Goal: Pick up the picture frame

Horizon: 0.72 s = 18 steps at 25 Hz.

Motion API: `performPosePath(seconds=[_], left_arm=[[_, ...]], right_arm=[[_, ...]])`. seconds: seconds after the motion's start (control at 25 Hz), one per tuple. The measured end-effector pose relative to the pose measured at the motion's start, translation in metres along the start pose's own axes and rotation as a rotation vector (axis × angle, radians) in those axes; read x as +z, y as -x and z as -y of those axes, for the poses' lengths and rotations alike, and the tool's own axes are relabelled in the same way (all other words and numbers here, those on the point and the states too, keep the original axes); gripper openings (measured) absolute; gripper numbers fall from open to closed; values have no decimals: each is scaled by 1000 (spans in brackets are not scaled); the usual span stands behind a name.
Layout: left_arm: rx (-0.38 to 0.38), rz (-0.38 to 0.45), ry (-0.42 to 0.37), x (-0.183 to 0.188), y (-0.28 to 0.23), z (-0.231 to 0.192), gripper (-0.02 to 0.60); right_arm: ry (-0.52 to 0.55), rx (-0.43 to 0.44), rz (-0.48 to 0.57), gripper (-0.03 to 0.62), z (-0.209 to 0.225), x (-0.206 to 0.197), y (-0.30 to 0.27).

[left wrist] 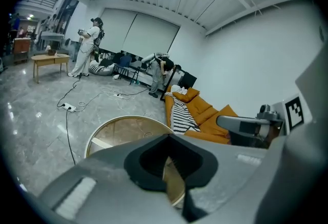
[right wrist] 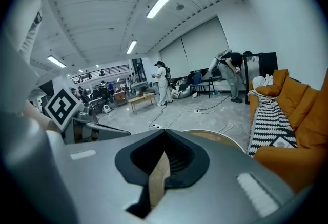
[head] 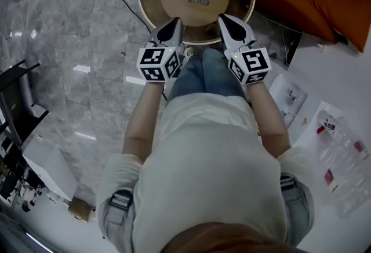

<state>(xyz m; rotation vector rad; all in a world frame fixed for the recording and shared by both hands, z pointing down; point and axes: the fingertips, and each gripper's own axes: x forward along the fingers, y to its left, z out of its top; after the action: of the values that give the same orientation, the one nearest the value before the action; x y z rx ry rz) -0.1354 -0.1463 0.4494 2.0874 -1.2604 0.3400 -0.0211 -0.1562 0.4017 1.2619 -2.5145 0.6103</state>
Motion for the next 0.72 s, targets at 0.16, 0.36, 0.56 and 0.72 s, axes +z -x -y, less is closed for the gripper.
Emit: performPosePath(seconds=[0.16, 0.36, 0.56, 0.72], left_arm=[[31, -42, 8, -18, -31, -22, 0], [58, -90, 19, -47, -77, -43, 0], [79, -131, 16, -79, -122, -66, 0], [87, -161, 2, -103, -150, -81, 2]], right_arm=[[6, 17, -45, -2, 21, -25, -29], [33, 38, -94, -2, 57, -64, -62], [53, 70, -148, -2, 80, -113, -97], [49, 95, -189, -2, 88, -150, -115]])
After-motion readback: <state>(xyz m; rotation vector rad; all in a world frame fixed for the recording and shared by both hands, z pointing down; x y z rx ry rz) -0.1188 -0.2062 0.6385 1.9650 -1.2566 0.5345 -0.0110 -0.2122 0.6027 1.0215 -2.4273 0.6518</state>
